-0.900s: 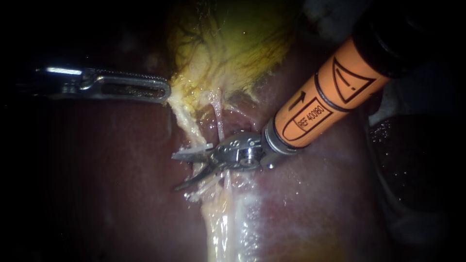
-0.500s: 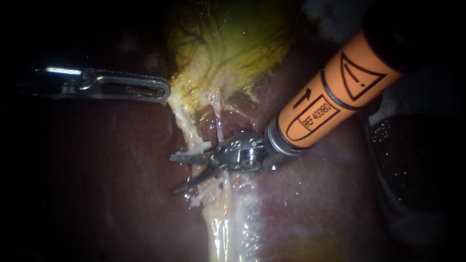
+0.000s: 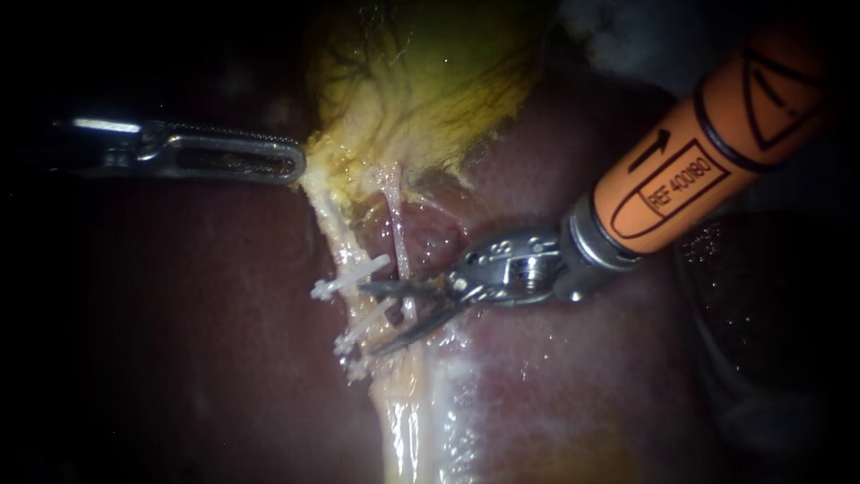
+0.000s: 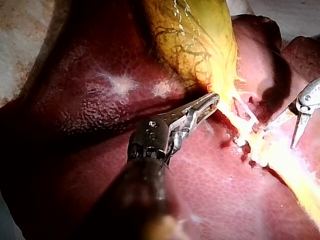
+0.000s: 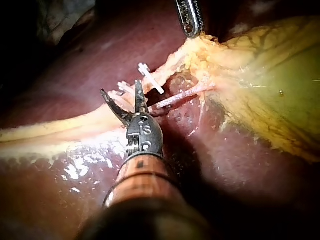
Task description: Go to the cutting position left tube
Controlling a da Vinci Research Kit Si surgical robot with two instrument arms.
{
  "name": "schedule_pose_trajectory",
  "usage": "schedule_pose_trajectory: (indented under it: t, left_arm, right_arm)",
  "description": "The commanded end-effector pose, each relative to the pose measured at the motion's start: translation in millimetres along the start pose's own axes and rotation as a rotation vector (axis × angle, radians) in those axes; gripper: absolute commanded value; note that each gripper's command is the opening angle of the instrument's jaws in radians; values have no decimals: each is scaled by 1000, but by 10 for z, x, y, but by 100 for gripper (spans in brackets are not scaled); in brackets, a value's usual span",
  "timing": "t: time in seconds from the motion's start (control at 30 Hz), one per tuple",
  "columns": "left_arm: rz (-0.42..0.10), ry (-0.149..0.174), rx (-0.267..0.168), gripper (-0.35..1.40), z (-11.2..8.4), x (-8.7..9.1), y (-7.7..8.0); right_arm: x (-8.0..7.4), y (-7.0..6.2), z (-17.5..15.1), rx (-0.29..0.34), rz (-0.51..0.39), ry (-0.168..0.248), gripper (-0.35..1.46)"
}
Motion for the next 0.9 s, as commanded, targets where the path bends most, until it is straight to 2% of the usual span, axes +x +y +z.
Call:
schedule_pose_trajectory:
  t: [0.03,0.3,0.67,0.77,0.9]
  left_arm:
    - [0,0,0,-35,0,0,0]
    - [0,0,0,-35,0,0,0]
    - [0,0,0,-35,0,0,-1]
    - [0,0,0,-35,-1,0,-1]
    - [0,0,0,-35,-1,0,-2]
  right_arm:
    - [-3,2,0,3,10,-2,102]
    - [-23,22,-5,11,69,-8,99]
    - [-63,53,16,60,122,-38,99]
    - [-70,60,19,75,137,-38,99]
    - [-73,68,18,110,168,-11,99]
